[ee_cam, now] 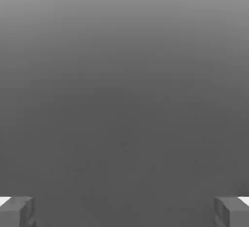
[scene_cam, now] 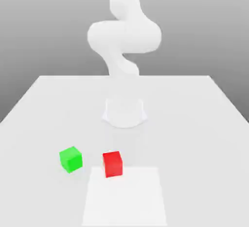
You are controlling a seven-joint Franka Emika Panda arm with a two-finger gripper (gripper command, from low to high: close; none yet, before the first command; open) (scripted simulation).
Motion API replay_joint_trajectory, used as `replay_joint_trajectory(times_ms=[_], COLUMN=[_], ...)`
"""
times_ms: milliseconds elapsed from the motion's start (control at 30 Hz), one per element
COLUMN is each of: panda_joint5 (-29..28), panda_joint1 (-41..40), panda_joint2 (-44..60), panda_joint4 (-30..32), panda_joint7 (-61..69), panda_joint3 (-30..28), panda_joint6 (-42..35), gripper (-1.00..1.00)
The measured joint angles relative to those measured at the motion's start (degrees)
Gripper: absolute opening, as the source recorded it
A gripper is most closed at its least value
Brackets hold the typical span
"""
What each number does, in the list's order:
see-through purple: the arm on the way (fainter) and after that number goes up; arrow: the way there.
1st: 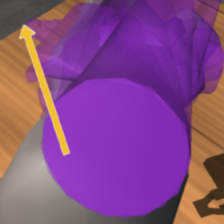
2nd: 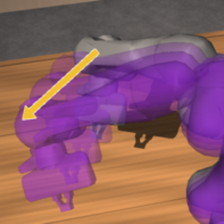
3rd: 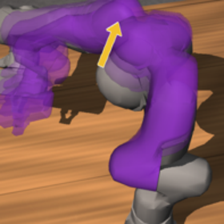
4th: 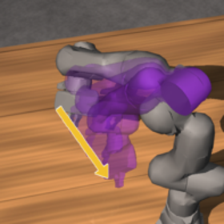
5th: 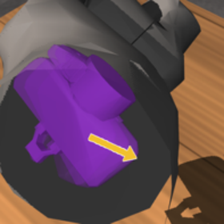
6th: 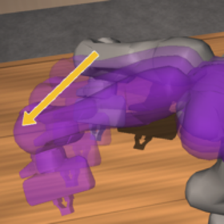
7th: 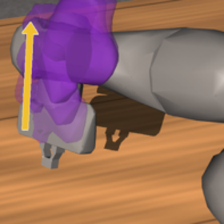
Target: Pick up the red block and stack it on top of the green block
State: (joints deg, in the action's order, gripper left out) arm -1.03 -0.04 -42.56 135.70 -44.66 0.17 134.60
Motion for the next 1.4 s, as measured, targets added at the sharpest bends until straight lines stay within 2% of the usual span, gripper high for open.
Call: replay_joint_trajectory(times_ms=[267,533,700,800,833,1067,1233,1400], panda_joint5=[-2.9,-3.2,1.0,4.1,4.5,4.3,0.4,-1.0], panda_joint1=[-0.3,-0.2,0.4,-2.6,-3.6,-3.9,-3.4,-4.2], panda_joint2=[12.8,28.2,43.8,50.0,51.5,51.7,43.0,34.6], panda_joint4=[14.9,31.2,33.2,32.6,32.4,32.4,33.5,34.7], panda_joint7=[5.3,13.9,19.0,21.5,21.8,21.7,18.7,16.8], panda_joint3=[-1.6,-6.1,-6.5,-2.9,-1.8,-1.6,-3.1,-3.7], panda_joint6=[10.7,23.5,35.8,41.2,42.5,42.6,35.2,27.9], gripper=[0.00,0.00,0.00,0.00,-1.00,-1.00,-1.00,-1.00])
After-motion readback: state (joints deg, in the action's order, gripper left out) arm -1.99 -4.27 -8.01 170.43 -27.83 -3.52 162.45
